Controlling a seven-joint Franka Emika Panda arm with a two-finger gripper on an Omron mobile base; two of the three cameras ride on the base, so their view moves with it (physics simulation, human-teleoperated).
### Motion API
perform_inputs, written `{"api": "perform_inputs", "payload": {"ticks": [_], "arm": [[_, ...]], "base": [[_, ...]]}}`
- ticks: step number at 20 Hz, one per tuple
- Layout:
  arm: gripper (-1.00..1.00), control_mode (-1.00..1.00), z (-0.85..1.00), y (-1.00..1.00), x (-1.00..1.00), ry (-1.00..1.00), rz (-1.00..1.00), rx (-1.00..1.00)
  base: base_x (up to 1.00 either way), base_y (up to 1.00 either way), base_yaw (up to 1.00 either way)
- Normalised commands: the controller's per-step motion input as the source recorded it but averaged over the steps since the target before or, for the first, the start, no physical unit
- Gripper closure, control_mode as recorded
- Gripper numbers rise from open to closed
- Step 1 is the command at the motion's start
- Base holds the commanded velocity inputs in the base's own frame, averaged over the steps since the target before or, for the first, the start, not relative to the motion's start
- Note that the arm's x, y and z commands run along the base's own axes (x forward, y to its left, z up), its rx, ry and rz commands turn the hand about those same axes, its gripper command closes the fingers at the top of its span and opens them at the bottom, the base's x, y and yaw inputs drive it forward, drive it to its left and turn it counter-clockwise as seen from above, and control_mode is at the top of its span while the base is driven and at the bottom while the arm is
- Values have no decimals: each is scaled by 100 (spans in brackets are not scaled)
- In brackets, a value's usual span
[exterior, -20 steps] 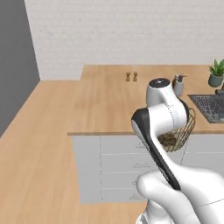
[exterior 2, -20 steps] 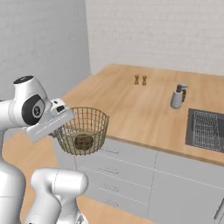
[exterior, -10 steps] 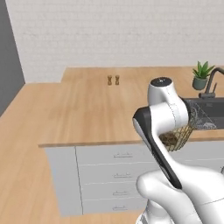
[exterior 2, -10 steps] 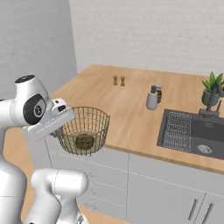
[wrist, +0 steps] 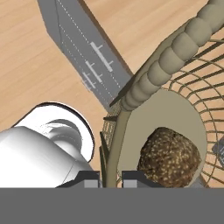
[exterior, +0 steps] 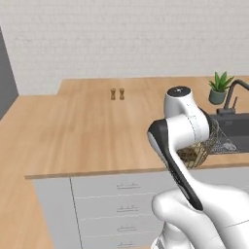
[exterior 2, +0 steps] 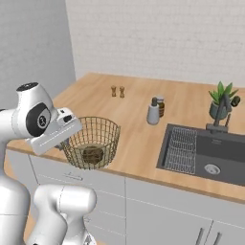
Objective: Open the cabinet, pick up the bread from the cabinet and place it in the basket. Then move the basket to the dining counter.
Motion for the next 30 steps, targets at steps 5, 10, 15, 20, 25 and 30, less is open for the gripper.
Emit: {"api": "perform_inputs", "payload": {"ticks": [5,10,15,20,25,30], "arm": [[100,100,0,0,0,0,0,0],[100,100,0,0,0,0,0,0],[100,100,0,0,0,0,0,0],[100,100,0,0,0,0,0,0],[100,100,0,0,0,0,0,0],[100,100,0,0,0,0,0,0]], "base": [[68,-6,-1],[67,0,0],[20,-7,-3],[16,0,0],[0,0,0],[0,0,0]]}}
